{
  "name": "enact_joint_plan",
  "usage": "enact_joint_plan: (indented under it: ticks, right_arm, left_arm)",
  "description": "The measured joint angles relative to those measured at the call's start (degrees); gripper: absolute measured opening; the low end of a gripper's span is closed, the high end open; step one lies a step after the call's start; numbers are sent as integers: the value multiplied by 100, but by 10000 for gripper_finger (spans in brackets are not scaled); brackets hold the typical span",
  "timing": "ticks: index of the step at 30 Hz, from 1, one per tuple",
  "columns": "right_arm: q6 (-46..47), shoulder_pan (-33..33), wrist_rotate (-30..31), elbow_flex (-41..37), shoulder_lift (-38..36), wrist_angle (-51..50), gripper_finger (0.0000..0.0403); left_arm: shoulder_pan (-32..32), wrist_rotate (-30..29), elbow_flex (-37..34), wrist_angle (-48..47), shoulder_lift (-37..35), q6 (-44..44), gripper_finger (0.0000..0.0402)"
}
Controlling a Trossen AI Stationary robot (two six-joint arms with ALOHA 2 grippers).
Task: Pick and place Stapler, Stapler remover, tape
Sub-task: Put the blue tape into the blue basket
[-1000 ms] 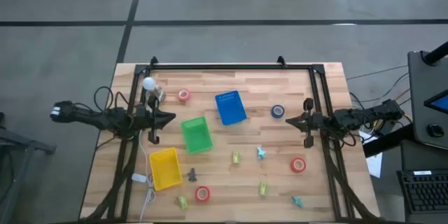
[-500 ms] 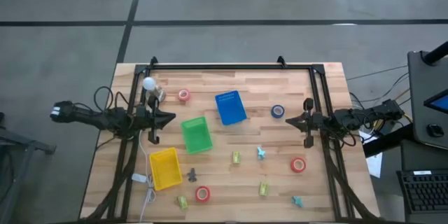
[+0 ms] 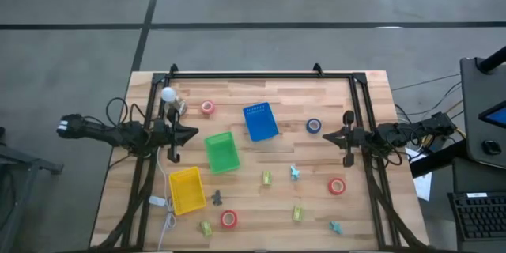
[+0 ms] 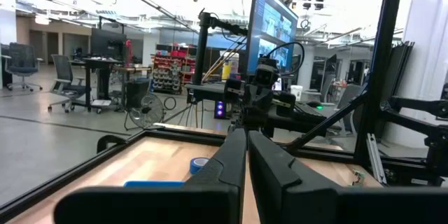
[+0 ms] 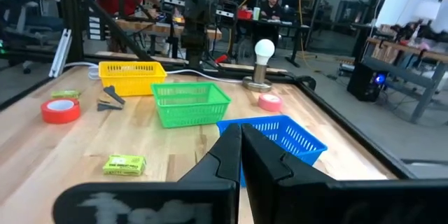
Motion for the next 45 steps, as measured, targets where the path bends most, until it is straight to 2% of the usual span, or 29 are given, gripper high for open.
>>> enact_joint_plan:
  ticks: [8,13,17,23,28,32,35,37,39,42,45]
  right_arm:
    - [66,2,-35,0,2,159,8]
    - [1871,-2,-12,0,38,648,8]
    - [2860,-2,-78,-5,320,604,8]
    - [4425,2,121,-14,1578,-211,13]
    - [5230,-33,472,111,2916,-293,54]
    - [5340,-167,766,509,3828,-295,108]
    - [4923,-354,974,906,4365,-361,142]
    - [4818,-549,942,1249,4678,-701,158]
    - [5099,-838,800,1623,4990,-1270,171]
    - [5422,-1363,303,2151,5438,-1993,183]
    - [5299,-1861,-64,2485,5866,-2248,189]
  left_arm:
    - [0,-1,0,0,0,-1,23]
    - [0,-2,0,-2,0,0,23]
    - [0,-2,0,0,0,-1,23]
    - [0,-2,0,-1,0,0,23]
    - [0,0,0,-2,0,0,23]
    - [0,0,0,-4,2,0,23]
    - [0,-1,0,-4,0,-1,23]
    - [0,-2,0,-13,1,-1,23]
    - [0,0,0,-27,2,-2,23]
    - [0,0,0,-32,0,0,23]
    - [0,-2,0,-31,0,0,23]
